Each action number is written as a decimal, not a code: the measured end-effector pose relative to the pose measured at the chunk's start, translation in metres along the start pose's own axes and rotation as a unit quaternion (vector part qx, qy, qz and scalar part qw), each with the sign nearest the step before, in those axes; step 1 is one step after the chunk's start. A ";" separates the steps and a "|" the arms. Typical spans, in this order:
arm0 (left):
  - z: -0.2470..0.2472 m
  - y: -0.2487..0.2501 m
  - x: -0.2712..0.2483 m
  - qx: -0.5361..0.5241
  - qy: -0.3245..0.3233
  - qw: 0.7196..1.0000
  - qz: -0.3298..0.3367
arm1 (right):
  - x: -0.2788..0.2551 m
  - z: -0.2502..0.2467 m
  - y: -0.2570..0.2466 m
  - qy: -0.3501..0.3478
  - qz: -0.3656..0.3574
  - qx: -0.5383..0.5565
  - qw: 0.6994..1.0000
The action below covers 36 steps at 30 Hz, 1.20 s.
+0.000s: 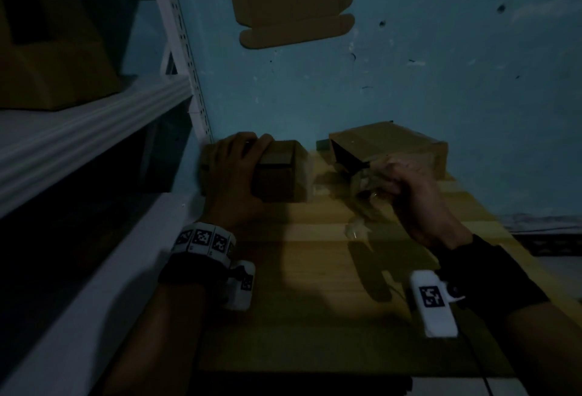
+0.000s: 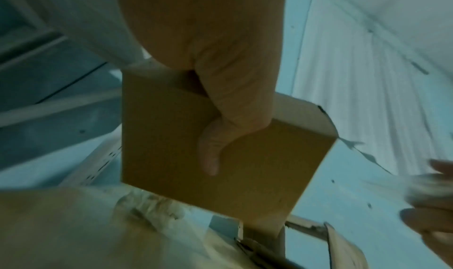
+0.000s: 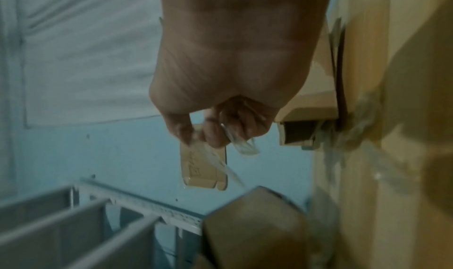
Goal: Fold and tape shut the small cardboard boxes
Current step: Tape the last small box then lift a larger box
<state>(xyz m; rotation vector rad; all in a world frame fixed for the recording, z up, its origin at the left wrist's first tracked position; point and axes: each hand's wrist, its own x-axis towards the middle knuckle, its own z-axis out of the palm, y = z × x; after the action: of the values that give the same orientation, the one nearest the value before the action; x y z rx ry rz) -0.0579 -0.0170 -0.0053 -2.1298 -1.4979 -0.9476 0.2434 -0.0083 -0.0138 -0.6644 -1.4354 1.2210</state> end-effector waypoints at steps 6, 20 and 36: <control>0.001 0.010 0.001 -0.045 0.047 0.997 -0.033 | -0.005 -0.001 0.011 0.018 0.034 -0.133 0.990; 0.009 0.011 0.000 -0.121 0.037 0.991 -0.052 | 0.003 0.005 0.030 0.013 0.078 -0.221 0.972; 0.007 0.008 0.001 -0.168 0.079 0.981 -0.057 | 0.005 0.022 0.027 0.004 0.085 -0.162 0.983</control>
<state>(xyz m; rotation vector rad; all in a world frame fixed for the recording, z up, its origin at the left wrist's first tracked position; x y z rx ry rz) -0.0484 -0.0147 -0.0093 -2.1433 -1.4789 -1.4672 0.2158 -0.0024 -0.0345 -1.0304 -1.6136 1.1207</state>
